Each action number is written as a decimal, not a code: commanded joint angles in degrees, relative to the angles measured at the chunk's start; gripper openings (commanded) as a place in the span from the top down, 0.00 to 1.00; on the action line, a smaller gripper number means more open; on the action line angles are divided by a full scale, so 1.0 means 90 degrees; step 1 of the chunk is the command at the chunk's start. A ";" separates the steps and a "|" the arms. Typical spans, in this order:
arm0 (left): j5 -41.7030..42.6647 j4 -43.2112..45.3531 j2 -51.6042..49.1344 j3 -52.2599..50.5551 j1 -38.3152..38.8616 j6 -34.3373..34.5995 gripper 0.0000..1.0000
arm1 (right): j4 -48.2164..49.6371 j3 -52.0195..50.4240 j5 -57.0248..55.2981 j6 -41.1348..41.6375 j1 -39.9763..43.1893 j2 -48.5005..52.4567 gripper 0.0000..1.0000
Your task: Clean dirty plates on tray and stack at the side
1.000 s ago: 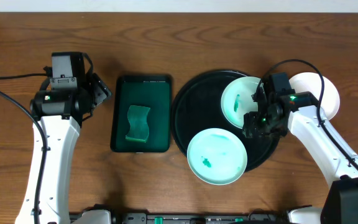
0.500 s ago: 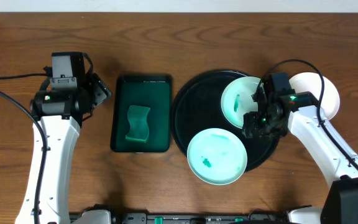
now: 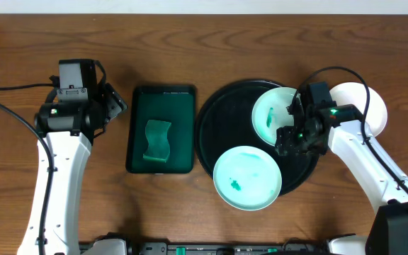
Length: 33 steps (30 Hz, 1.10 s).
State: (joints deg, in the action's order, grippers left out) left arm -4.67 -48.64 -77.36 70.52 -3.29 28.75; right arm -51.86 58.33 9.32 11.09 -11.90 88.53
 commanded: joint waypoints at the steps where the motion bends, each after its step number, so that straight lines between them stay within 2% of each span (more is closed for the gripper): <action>1: -0.0036 -0.0017 -0.0012 0.0063 -0.0027 0.0053 0.20 | -0.0049 -0.0029 0.0304 -0.0126 -0.0022 -0.0044 0.32; 12: -0.0036 -0.0017 -0.0012 0.0063 -0.0027 0.0053 0.20 | -0.0296 -0.0272 0.0338 -0.0121 -0.0024 -0.0044 0.37; 28: -0.0036 -0.0017 -0.0012 0.0063 -0.0027 0.0053 0.19 | 0.0767 -0.1418 0.0942 -0.0121 -0.0068 -0.0044 0.49; 31: -0.0036 -0.0017 -0.0012 0.0063 -0.0027 0.0053 0.19 | 0.1270 -0.1647 0.1095 -0.0121 -0.0206 -0.0044 0.61; 33: -0.0036 -0.0017 -0.0012 0.0063 -0.0027 0.0053 0.19 | 0.1542 -0.1707 0.1093 -0.0121 -0.0313 -0.0044 0.80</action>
State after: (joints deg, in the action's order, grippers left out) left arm -4.67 -48.69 -77.36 70.52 -3.29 28.75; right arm -40.32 44.01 17.17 10.37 -13.02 88.53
